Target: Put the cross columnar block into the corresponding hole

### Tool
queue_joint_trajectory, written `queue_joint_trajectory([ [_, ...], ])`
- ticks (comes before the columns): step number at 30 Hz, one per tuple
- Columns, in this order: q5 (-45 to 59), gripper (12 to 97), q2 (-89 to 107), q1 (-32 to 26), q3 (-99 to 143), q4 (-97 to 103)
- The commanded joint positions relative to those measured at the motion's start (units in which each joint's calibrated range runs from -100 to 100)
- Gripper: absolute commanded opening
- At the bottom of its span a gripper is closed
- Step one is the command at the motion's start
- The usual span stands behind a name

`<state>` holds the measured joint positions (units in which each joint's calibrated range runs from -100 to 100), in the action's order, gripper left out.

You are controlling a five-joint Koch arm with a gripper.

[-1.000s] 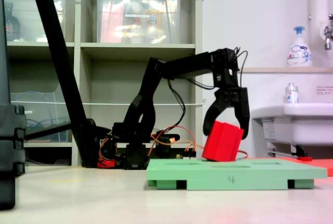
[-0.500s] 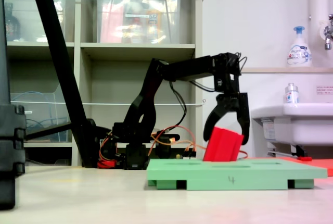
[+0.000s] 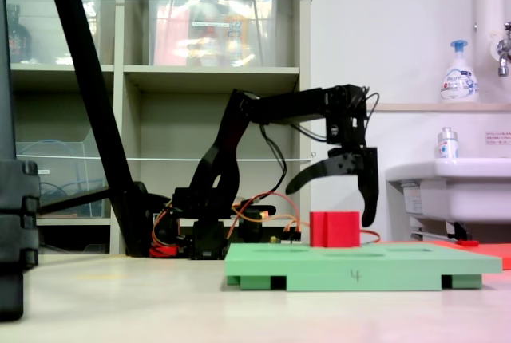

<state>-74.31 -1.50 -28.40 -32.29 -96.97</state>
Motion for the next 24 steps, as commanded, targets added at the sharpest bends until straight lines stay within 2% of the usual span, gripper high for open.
queue_joint_trajectory([
  [1,1.37,88.5,7.37,0.24,-1.41,-2.75],
  [7,4.79,88.3,29.58,1.9,-1.51,-3.03],
  [11,20.85,87.3,47.73,5.13,-1.51,-3.03],
  [12,24.42,85.2,51.5,6.35,-1.81,-3.03],
  [14,33.94,67.9,60.16,9.28,-2.51,-3.03],
  [19,48.21,63.8,68.12,15.68,-2.61,3.99],
  [24,54.11,61.6,68.96,22.22,-2.01,11.22],
])
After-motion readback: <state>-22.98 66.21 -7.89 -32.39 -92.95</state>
